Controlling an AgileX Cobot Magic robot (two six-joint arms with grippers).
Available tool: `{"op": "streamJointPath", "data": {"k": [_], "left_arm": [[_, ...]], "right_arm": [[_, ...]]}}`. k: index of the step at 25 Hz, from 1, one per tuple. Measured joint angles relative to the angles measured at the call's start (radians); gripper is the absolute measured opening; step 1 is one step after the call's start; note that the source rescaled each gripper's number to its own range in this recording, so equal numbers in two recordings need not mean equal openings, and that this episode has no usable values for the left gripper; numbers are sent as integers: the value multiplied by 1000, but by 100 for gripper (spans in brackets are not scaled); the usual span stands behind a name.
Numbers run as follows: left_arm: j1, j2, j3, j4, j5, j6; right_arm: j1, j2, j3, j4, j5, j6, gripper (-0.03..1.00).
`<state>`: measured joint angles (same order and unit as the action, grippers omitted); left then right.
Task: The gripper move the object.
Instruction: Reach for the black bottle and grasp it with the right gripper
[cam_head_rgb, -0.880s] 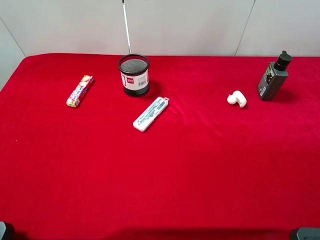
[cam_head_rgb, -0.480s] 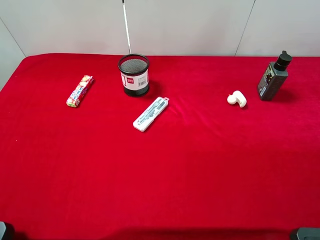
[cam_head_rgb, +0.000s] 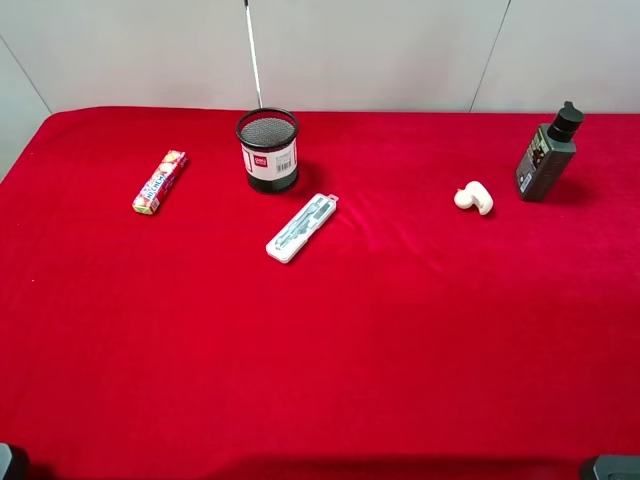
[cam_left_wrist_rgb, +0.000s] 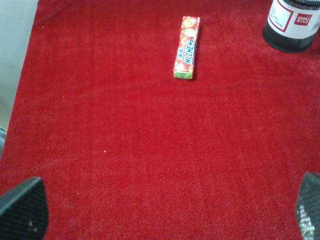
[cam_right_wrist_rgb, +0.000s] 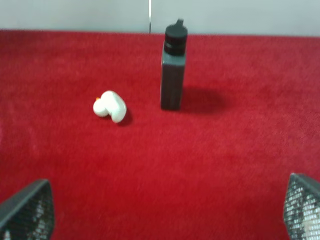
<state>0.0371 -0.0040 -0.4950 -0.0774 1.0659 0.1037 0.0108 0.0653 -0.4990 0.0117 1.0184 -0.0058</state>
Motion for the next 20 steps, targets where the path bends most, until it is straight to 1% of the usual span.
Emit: {"op": "streamJointPath", "data": {"k": [3,7,9,20], "left_arm": [[0,0,0,0,0,0],[0,0,0,0,0,0],[0,0,0,0,0,0],[0,0,0,0,0,0]], "right_arm": [[0,121,-29,27,0,0,100],[0,294,-104,30,-3,6,100],[0,334,-123,31,-3,6,100],[0,787,-399,50,5,6,100]]}}
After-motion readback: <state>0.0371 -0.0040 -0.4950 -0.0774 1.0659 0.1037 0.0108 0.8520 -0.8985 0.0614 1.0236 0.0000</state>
